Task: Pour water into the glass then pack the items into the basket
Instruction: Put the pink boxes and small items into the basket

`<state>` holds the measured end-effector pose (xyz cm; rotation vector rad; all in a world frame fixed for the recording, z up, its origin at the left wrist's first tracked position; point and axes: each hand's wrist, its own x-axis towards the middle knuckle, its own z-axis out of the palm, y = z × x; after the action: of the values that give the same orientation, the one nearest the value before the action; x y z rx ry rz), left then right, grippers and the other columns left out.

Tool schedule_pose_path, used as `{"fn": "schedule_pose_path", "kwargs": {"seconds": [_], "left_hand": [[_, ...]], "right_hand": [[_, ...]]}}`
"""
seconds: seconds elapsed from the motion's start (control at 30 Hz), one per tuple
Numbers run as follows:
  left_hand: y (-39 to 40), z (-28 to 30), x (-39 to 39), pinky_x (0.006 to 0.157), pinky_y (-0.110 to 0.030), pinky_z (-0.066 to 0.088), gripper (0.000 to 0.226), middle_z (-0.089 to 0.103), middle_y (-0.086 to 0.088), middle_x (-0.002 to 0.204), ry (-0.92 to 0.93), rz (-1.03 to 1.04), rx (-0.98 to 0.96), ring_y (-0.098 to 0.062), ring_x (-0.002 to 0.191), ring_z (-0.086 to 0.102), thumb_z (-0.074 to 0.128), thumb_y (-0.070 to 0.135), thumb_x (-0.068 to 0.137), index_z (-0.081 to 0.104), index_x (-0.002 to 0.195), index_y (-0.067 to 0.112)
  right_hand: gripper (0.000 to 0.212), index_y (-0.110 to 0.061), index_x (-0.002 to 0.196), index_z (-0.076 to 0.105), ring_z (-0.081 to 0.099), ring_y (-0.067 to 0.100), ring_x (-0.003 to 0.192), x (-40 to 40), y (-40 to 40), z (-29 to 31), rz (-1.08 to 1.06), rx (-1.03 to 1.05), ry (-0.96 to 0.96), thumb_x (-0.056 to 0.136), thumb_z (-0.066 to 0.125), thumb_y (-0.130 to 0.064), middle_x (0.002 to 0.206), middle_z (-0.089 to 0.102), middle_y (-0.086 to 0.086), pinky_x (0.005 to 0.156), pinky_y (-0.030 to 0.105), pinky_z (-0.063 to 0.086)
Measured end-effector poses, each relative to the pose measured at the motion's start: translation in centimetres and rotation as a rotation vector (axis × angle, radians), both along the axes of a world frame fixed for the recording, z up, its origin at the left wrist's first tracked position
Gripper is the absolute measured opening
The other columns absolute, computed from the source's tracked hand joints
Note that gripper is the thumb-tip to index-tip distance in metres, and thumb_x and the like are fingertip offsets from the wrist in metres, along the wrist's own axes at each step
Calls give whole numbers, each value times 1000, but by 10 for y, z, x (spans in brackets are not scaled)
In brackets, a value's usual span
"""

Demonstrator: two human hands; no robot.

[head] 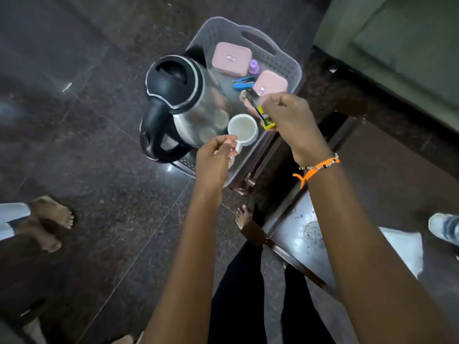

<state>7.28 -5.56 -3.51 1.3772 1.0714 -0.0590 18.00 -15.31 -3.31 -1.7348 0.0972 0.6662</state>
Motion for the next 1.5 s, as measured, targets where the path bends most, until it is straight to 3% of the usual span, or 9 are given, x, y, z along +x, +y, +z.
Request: {"fn": "schedule_pose_path", "kwargs": {"seconds": [0.1,0.27,0.6,0.77,1.0,1.17,1.27,1.37,1.5], "left_hand": [[6,-5,10,74,-25,43,18,63,-2,82,17,-19,-36,-10,74,56,52,12,93,65,85,22],[7,-13,16,71,-20,44,14,62,-5,90,30,-56,-84,-4,68,56,52,11,93,65,98,12],[13,-21,24,90,-33,47,21,61,-5,94,39,-33,-52,-7,67,56,45,5,94,64,93,15],[8,-23,25,78,-22,47,20,61,-5,94,10,-2,-48,-3,64,55,46,5,94,64,95,14],[-36,-21,16,70,-13,47,26,61,1,84,-43,-50,-24,-5,69,56,47,3,93,63,81,20],[-104,-27,-17,71,-13,49,27,64,6,83,8,-204,-29,-2,70,60,48,7,93,65,82,26],[-152,-35,-35,73,-15,47,25,63,8,80,48,-312,-27,-3,68,58,49,5,93,64,83,22],[-203,-44,-48,69,-14,45,22,61,7,78,103,-455,-56,-4,67,56,48,5,93,64,87,18],[-256,-63,-56,63,-10,43,18,62,6,79,197,-663,-49,-6,69,56,49,10,93,64,92,18]], "right_hand": [[16,-4,86,70,56,9,61,28,33,-11,89,-165,-175,83,58,-14,67,63,3,67,27,43],[29,-13,109,67,59,27,112,71,76,-37,421,-513,-353,82,55,-14,117,67,11,92,32,45],[25,-2,103,67,58,31,111,68,101,-63,413,-539,-418,86,49,-7,113,68,18,94,31,43],[30,-7,99,71,59,27,110,67,77,-46,341,-464,-448,85,45,-1,112,69,13,95,31,45],[20,-6,95,72,54,-9,56,0,-17,-26,116,-313,-281,83,57,-3,81,66,-5,64,-3,39],[19,-9,98,70,58,2,71,-69,-120,-40,-19,-306,-40,85,58,-3,77,63,-7,76,15,47],[19,-8,100,70,59,9,76,-105,-192,-52,-86,-352,23,85,58,-1,88,66,1,75,10,46],[19,-5,100,69,59,17,80,-137,-269,-66,-261,-412,132,87,56,-1,89,65,5,82,28,48],[21,1,101,65,53,15,66,-177,-346,-91,-561,-392,359,89,49,-2,89,61,11,65,22,42]]}}
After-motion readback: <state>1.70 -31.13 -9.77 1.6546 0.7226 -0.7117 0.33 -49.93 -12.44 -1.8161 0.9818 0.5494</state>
